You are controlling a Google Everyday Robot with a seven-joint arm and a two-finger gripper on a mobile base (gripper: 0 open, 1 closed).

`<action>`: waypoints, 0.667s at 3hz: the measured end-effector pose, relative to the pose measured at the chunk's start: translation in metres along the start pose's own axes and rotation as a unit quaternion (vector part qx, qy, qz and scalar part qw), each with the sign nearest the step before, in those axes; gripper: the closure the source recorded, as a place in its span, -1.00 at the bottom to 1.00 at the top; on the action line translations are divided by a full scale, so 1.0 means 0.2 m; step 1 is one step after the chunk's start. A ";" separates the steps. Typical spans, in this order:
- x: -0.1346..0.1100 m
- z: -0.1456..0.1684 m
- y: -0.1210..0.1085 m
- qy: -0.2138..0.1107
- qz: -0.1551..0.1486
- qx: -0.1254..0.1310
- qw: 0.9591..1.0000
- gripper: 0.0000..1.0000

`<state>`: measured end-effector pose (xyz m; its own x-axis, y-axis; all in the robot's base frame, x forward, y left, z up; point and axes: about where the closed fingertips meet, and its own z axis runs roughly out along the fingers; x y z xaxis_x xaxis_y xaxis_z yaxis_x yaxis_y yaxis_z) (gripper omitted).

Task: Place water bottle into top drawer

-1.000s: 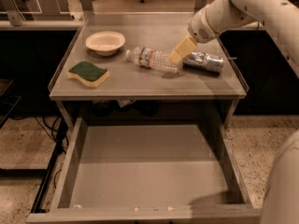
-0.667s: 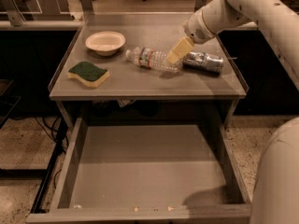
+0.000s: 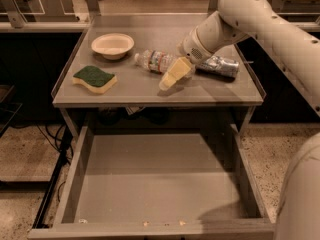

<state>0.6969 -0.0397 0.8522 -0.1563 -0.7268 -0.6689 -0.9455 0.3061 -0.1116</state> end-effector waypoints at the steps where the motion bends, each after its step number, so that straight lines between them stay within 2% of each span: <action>1: 0.01 0.02 0.01 0.003 0.001 -0.005 1.000 -0.93; 2: 0.01 0.02 0.01 0.003 0.001 -0.005 1.000 -0.47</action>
Offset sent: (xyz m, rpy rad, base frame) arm -0.0018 0.0018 -0.0055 -0.0031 0.0095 0.0043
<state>0.6951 -0.0378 0.8466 -0.1595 -0.7295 -0.6651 -0.9478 0.3015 -0.1034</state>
